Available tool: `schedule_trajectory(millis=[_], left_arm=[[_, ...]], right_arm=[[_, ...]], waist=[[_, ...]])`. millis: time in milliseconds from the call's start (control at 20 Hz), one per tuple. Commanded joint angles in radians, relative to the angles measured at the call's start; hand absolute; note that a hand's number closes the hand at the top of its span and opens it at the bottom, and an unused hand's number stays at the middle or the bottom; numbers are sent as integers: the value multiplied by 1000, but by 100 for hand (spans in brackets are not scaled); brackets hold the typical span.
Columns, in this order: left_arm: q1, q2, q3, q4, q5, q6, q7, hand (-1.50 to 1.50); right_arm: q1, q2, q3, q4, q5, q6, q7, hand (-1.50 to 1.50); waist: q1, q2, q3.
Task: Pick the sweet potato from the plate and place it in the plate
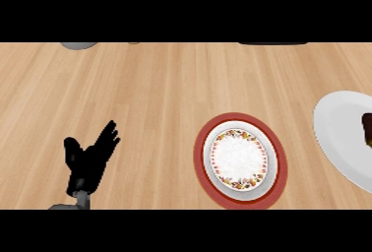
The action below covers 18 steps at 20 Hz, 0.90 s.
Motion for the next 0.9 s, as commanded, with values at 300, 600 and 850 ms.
schedule_trajectory(millis=[300,600,850], left_arm=[[-17,32,46,7,14,-42,28,0],[14,-22,8,-39,-20,8,46,0],[15,5,34,-32,-23,-36,31,0]], right_arm=[[351,112,46,-376,-104,278,53,-150],[604,245,96,-659,-51,240,85,-150],[697,322,134,-891,-8,208,227,-150]], waist=[[-12,-2,-3],[-12,-2,-4],[-4,0,-3]])
